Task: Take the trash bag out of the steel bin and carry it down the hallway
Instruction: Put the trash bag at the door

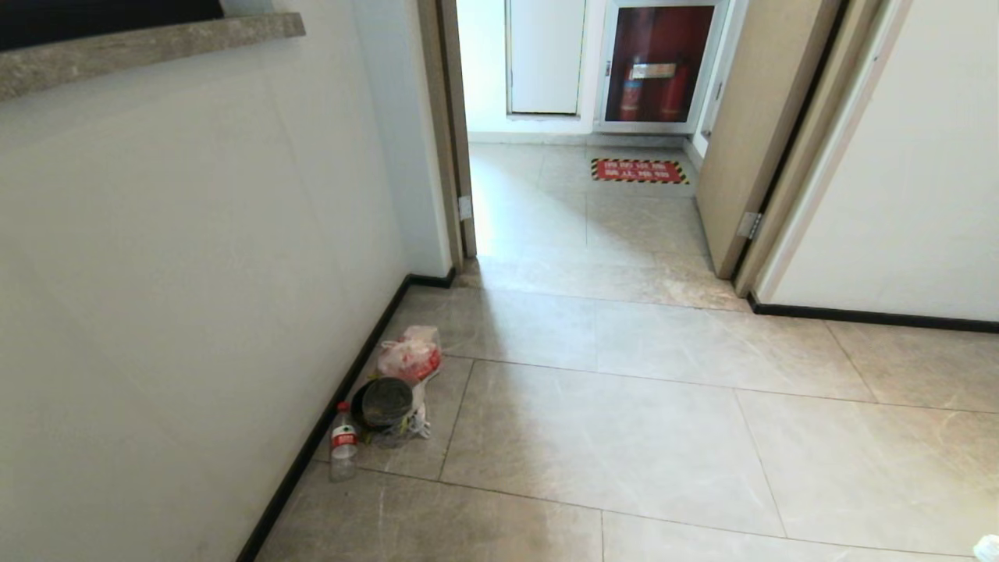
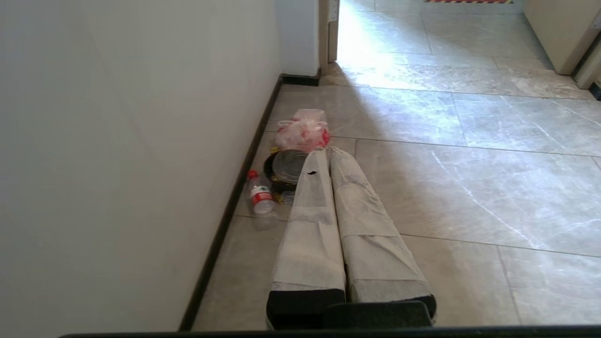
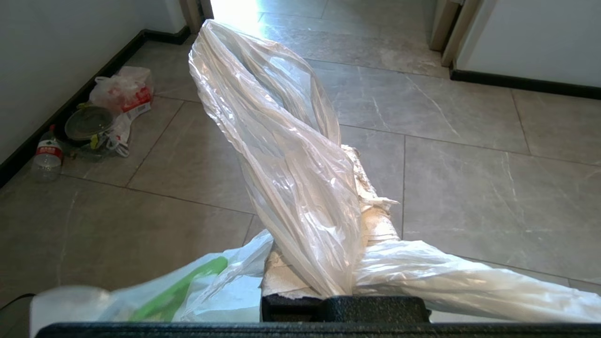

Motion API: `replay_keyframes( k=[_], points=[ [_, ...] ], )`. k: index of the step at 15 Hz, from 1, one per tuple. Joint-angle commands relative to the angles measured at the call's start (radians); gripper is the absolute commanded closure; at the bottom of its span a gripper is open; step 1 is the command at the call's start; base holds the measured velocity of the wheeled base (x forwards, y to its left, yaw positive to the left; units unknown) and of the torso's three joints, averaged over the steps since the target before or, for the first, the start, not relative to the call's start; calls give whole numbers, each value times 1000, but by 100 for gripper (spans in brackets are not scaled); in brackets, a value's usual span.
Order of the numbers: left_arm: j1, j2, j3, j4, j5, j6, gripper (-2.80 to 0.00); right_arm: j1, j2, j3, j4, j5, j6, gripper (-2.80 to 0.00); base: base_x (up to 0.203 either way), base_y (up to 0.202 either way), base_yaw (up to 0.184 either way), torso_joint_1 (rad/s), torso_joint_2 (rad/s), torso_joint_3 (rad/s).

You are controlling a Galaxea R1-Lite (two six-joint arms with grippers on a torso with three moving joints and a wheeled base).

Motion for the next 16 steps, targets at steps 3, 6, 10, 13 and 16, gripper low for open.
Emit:
replay_keyframes(
  k=[3, 6, 10, 13, 16],
  points=[
    [0, 0, 0, 0, 0, 0, 0, 0, 1, 0, 1, 1, 0, 0, 0, -193, 1, 3, 4, 5],
    [0, 0, 0, -1, -1, 0, 0, 0, 1, 0, -1, 0, 0, 0, 0, -190, 2, 4, 2, 4],
    [0, 0, 0, -1, 0, 0, 0, 0, 1, 0, -1, 1, -2, 0, 0, -66, -1, 0, 2, 1],
    [0, 0, 0, -1, -1, 3, 0, 0, 1, 0, -1, 1, -2, 0, 26, 0, -2, 1, 1, 2],
    [0, 0, 0, -1, 0, 0, 0, 0, 1, 0, -1, 1, -2, 0, 178, 0, -2, 4, 2, 4]
  ],
)
